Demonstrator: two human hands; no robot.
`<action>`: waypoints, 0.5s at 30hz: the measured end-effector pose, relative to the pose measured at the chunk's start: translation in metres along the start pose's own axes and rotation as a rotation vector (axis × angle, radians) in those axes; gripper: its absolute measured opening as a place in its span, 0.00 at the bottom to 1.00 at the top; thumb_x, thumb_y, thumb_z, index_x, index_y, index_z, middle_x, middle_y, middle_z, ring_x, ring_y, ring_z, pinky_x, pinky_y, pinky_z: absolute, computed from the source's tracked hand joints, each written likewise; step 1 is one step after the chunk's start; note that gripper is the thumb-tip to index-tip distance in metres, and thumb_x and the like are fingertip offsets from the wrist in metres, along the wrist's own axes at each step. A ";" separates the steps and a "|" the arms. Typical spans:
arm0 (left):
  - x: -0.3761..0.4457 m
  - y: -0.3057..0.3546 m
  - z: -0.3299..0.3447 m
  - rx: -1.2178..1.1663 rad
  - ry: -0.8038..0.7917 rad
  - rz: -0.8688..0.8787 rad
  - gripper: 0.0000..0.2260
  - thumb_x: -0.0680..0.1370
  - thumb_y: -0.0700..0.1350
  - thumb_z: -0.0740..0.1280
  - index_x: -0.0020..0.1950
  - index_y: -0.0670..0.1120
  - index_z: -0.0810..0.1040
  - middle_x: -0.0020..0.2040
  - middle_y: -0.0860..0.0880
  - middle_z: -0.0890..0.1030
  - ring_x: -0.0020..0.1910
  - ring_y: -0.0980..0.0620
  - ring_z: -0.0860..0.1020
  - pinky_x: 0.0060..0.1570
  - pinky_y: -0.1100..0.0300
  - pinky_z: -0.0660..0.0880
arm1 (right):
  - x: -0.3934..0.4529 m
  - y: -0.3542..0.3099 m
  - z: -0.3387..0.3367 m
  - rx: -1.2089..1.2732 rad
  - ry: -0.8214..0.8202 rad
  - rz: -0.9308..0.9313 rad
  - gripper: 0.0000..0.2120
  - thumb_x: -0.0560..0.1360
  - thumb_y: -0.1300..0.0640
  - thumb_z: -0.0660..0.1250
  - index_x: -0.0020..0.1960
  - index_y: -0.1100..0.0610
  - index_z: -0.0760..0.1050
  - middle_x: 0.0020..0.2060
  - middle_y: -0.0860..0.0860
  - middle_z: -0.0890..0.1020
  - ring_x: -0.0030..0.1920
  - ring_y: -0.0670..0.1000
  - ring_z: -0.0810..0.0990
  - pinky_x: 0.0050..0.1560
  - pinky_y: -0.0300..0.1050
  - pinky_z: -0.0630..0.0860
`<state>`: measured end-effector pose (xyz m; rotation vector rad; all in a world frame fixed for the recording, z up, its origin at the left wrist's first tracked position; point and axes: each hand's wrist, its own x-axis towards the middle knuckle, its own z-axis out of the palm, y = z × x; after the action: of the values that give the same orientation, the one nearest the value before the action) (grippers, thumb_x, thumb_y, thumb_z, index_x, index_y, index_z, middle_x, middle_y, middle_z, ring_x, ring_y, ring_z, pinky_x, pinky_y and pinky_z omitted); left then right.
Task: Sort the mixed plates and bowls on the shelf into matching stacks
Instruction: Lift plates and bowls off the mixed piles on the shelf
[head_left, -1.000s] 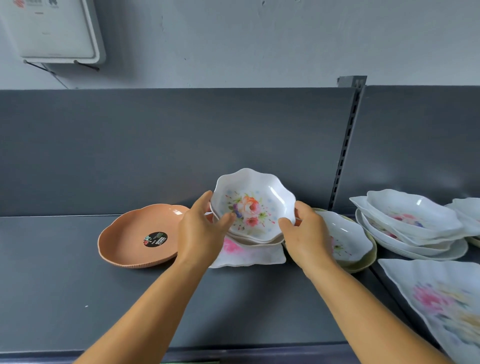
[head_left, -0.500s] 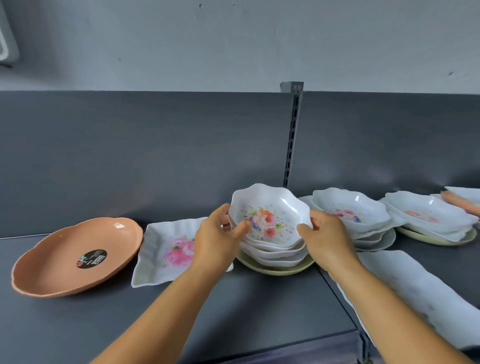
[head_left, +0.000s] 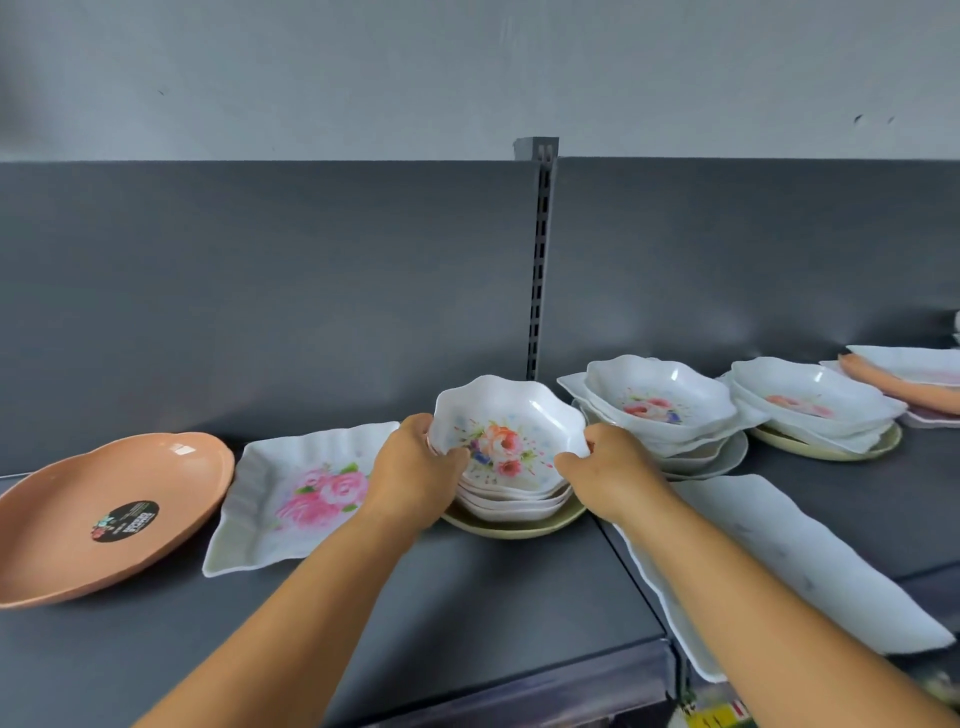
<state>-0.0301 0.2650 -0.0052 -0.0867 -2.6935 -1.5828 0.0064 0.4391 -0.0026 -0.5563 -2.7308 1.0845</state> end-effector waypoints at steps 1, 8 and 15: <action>-0.001 0.001 -0.001 0.001 -0.011 -0.014 0.10 0.76 0.43 0.66 0.57 0.48 0.75 0.50 0.49 0.81 0.48 0.48 0.78 0.42 0.59 0.70 | 0.000 -0.001 0.001 0.001 -0.009 0.011 0.07 0.76 0.55 0.63 0.48 0.60 0.70 0.32 0.49 0.70 0.30 0.46 0.67 0.26 0.40 0.61; -0.002 0.004 0.001 -0.025 -0.010 -0.055 0.19 0.77 0.42 0.66 0.67 0.47 0.70 0.50 0.49 0.76 0.49 0.47 0.75 0.43 0.59 0.70 | -0.001 -0.002 0.009 0.101 0.018 0.090 0.11 0.77 0.58 0.61 0.56 0.62 0.72 0.43 0.54 0.76 0.35 0.50 0.70 0.28 0.39 0.64; -0.002 0.010 -0.012 -0.276 0.025 -0.093 0.20 0.72 0.38 0.70 0.63 0.39 0.75 0.50 0.48 0.83 0.46 0.48 0.81 0.41 0.59 0.74 | -0.010 -0.002 0.012 0.378 0.073 0.081 0.15 0.75 0.59 0.60 0.61 0.56 0.73 0.49 0.52 0.79 0.42 0.51 0.75 0.32 0.41 0.69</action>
<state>-0.0272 0.2595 0.0095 0.0563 -2.4771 -1.9591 0.0114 0.4265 -0.0105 -0.6325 -2.3714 1.5181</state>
